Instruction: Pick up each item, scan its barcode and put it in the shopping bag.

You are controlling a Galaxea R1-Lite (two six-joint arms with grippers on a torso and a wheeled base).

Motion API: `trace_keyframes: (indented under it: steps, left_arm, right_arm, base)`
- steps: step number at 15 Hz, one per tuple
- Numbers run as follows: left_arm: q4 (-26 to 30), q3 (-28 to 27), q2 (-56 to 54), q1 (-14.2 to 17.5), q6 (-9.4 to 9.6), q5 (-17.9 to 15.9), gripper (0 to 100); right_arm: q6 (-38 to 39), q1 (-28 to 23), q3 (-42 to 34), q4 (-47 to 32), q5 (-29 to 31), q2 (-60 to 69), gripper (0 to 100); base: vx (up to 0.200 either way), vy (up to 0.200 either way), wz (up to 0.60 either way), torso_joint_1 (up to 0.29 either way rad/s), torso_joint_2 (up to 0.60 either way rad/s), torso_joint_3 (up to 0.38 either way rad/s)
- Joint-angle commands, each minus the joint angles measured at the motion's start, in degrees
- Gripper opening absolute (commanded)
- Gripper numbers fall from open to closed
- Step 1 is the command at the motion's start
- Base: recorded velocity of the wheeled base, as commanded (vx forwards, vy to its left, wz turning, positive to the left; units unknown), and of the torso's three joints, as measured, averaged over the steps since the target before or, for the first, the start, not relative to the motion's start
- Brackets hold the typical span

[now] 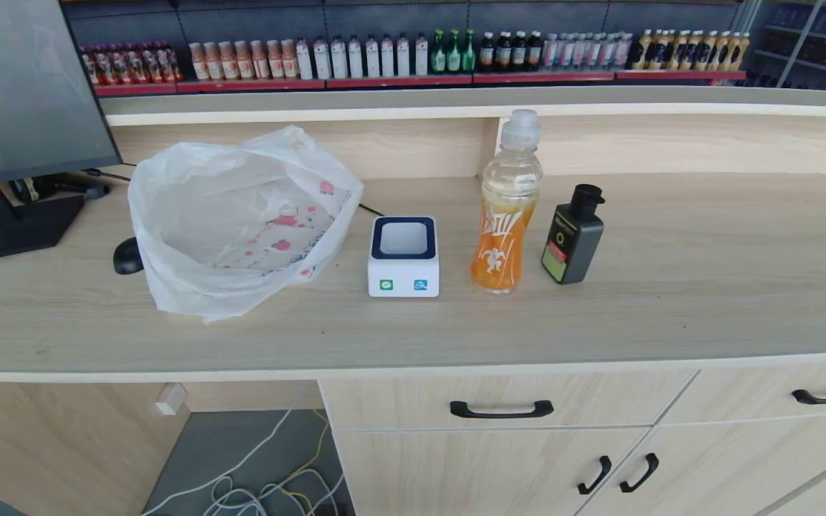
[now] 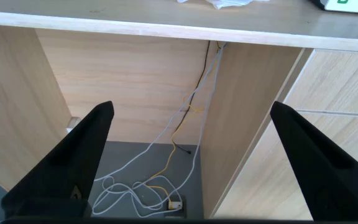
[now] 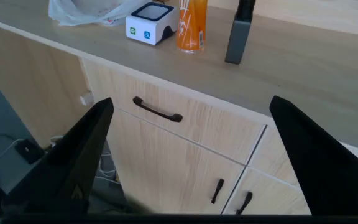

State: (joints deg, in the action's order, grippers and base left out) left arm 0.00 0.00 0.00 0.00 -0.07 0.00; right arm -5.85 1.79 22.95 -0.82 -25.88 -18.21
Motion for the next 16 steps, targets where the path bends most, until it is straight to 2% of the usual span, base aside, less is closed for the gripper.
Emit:
trace_keyframes:
  steps: [1, 5, 7, 9, 10, 12, 16]
  left_arm:
    - [0.0, 0.0, 0.0, -0.1, -0.01, 0.0, 100]
    - [0.0, 0.0, 0.0, 0.0, 0.07, 0.0, 100]
    - [0.0, 0.0, 0.0, 0.0, -0.01, 0.0, 100]
    - [0.0, 0.0, 0.0, 0.0, -0.01, 0.0, 100]
    - [0.0, 0.0, 0.0, -0.1, -0.01, 0.0, 100]
    - [0.0, 0.0, 0.0, 0.0, -0.01, 0.0, 100]
    - [0.0, 0.0, 0.0, -0.1, -0.01, 0.0, 100]
  right_arm:
    - [-0.3, 0.5, 1.2, 1.0, -2.0, -4.8, 100]
    - [-1.8, 1.6, 3.1, 2.3, -3.2, -7.9, 100]
    - [-3.7, 4.4, 4.2, 2.3, -3.3, -10.0, 100]
    - [-6.6, 8.8, 4.2, 2.8, -3.3, -12.7, 100]
    - [-8.8, 14.1, 4.4, 4.4, -3.3, -16.2, 100]
    - [-11.6, 20.9, 4.7, 9.7, -2.8, -23.3, 100]
    - [-14.1, 27.1, 4.6, 20.2, -0.9, -35.8, 100]
  base:
    - [0.0, 0.0, 0.0, 0.0, 0.0, 0.0]
    - [0.0, 0.0, 0.0, 0.0, 0.0, 0.0]
    - [0.0, 0.0, 0.0, 0.0, 0.0, 0.0]
    - [0.0, 0.0, 0.0, 0.0, 0.0, 0.0]
    - [0.0, 0.0, 0.0, 0.0, 0.0, 0.0]
    - [0.0, 0.0, 0.0, 0.0, 0.0, 0.0]
    - [0.0, 0.0, 0.0, 0.0, 0.0, 0.0]
